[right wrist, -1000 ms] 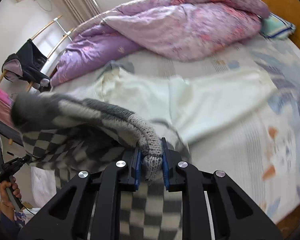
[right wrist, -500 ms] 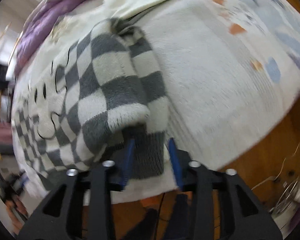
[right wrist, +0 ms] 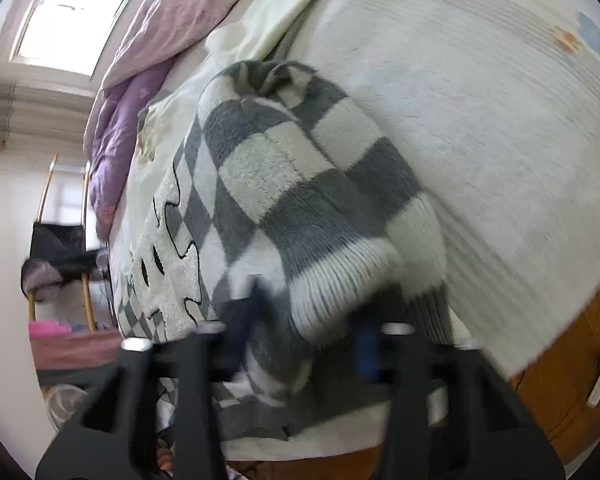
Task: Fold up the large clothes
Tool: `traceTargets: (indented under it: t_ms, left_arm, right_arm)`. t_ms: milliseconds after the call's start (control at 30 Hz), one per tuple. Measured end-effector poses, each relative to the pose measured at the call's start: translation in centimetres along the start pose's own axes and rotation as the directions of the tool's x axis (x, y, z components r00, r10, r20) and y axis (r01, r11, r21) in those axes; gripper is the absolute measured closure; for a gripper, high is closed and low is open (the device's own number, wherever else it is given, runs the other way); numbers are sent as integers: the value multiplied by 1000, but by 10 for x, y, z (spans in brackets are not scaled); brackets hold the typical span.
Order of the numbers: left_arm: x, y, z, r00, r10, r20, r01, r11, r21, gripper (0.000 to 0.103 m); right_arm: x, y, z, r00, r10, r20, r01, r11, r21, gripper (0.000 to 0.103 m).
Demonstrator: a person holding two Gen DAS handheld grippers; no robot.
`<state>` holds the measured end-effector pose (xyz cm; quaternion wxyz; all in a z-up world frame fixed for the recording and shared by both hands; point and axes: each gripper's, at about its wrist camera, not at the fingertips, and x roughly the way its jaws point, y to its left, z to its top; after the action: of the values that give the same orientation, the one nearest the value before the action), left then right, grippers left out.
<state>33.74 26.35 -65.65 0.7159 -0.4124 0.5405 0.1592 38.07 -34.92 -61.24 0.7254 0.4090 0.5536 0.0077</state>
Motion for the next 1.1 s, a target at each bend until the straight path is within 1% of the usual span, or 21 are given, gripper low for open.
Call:
traceTargets:
  t_ms: [33, 67, 100, 200, 267, 400, 500, 600, 633, 667, 700, 733, 767, 800, 867, 900, 933, 1000, 1033, 1067, 1100]
  left_arm:
    - [-1, -8, 0, 1000, 10, 9, -11, 999, 52, 82]
    - [-5, -15, -2, 998, 51, 25, -53, 994, 94, 87]
    - [-12, -21, -5, 998, 52, 43, -57, 991, 118, 90]
    - [-35, -28, -19, 997, 26, 67, -37, 987, 159, 91]
    - [-45, -26, -32, 998, 32, 48, -41, 983, 181, 91]
    - [-25, -8, -52, 996, 85, -15, -80, 978, 194, 91]
    - [-12, 3, -49, 995, 91, -31, -85, 983, 161, 85]
    - [-10, 2, -40, 995, 93, -21, -89, 985, 150, 71]
    - [-13, 0, -37, 995, 99, -4, -98, 984, 147, 59]
    - [-19, 1, -36, 996, 91, 20, -93, 986, 142, 43]
    - [-28, 3, -34, 996, 74, 54, -81, 988, 133, 37]
    - [-35, 6, -32, 995, 54, 80, -64, 990, 122, 35]
    - [-39, 9, -32, 995, 42, 89, -52, 992, 115, 34]
    - [-42, 11, -30, 995, 38, 93, -48, 994, 102, 34]
    - [-47, 19, -29, 994, 35, 99, -42, 997, 67, 34]
    - [-48, 23, -28, 995, 36, 97, -41, 998, 55, 34]
    - [-46, 26, -27, 995, 42, 89, -47, 998, 47, 34]
    - [-43, 29, -28, 996, 32, 80, -35, 999, 37, 34]
    - [-41, 30, -27, 997, 31, 67, -33, 999, 34, 34]
    - [-38, 29, -26, 998, 30, 60, -32, 999, 29, 34]
    - [-36, 31, -27, 998, 20, 54, -22, 999, 23, 34]
  right_arm:
    - [2, 1, 3, 1000, -25, -1, 25, 999, -29, 89]
    - [1, 4, 5, 999, -51, 3, 51, 997, -63, 91]
    - [-5, 8, 8, 997, -77, 6, 77, 991, -106, 92]
    - [-21, 10, 13, 996, -81, 22, 83, 983, -162, 93]
    - [-26, 5, 17, 995, -96, 21, 99, 980, -172, 93]
    - [-5, -11, 15, 975, -220, 3, 216, 955, -205, 93]
    - [22, -19, 18, 965, -262, -26, 253, 948, -192, 92]
    - [23, -14, 21, 965, -259, -52, 247, 954, -173, 85]
    - [19, -12, 21, 967, -245, -62, 233, 959, -162, 83]
    - [12, -9, 20, 969, -238, -65, 226, 962, -152, 81]
    - [5, -6, 20, 967, -248, -65, 236, 960, -150, 76]
    - [-1, 0, 18, 958, -282, -61, 269, 950, -160, 66]
    - [-4, 5, 16, 947, -317, -51, 304, 936, -175, 60]
    - [-11, 14, 12, 927, -376, -1, 368, 906, -208, 56]
    - [-23, 41, 5, 873, -471, 131, 487, 818, -305, 56]
    - [-28, 57, 1, 853, -480, 203, 521, 784, -337, 56]
    - [-32, 77, -4, 858, -443, 259, 512, 774, -373, 56]
    - [-23, 114, -12, 895, -350, 278, 444, 768, -462, 58]
    - [-11, 138, -17, 916, -295, 272, 398, 756, -520, 68]
    - [3, 158, -21, 937, -242, 254, 347, 746, -569, 73]
    - [17, 174, -23, 949, -213, 232, 312, 738, -599, 82]
